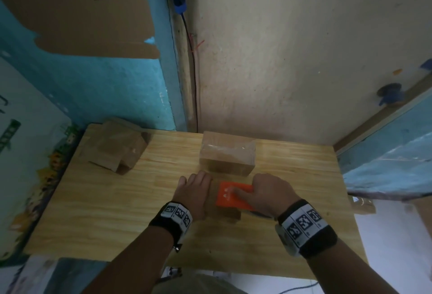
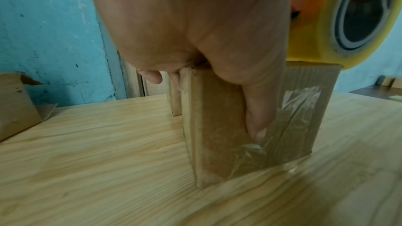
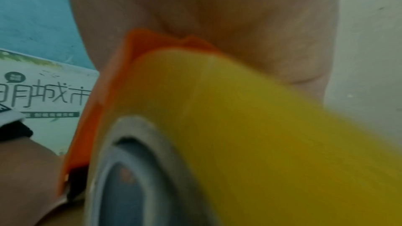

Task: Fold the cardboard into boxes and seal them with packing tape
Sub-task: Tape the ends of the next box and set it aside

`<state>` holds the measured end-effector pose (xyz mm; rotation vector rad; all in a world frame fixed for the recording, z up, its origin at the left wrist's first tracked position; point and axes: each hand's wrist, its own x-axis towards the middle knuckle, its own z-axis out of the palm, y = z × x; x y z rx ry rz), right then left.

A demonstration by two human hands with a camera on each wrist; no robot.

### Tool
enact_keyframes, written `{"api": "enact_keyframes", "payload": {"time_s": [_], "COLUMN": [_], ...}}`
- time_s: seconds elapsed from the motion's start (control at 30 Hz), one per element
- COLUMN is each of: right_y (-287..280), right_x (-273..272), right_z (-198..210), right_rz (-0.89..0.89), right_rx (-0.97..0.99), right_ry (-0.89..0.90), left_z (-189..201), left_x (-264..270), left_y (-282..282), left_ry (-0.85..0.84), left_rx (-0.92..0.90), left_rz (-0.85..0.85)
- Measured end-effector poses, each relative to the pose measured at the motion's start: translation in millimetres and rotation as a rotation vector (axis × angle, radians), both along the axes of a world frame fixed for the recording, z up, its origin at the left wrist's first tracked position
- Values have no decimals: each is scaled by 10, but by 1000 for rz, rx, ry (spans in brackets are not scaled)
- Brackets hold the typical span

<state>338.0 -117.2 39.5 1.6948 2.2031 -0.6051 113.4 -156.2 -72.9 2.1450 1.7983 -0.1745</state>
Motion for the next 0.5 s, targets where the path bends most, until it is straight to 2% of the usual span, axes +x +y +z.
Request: {"api": "enact_keyframes", "payload": {"time_s": [0.1, 0.23, 0.5], "right_y": [11, 63, 55], "right_x": [323, 681, 979], "right_z": [-61, -146, -341], "right_rz": [-105, -161, -128], "right_rx": [-80, -127, -174], "right_ry": [43, 103, 66], "left_z": [-39, -70, -93], "left_x": [26, 14, 31], "left_y": [2, 6, 8], "left_ry": [63, 78, 78], "left_rx": [4, 16, 30], "left_rz": [-13, -22, 2]}}
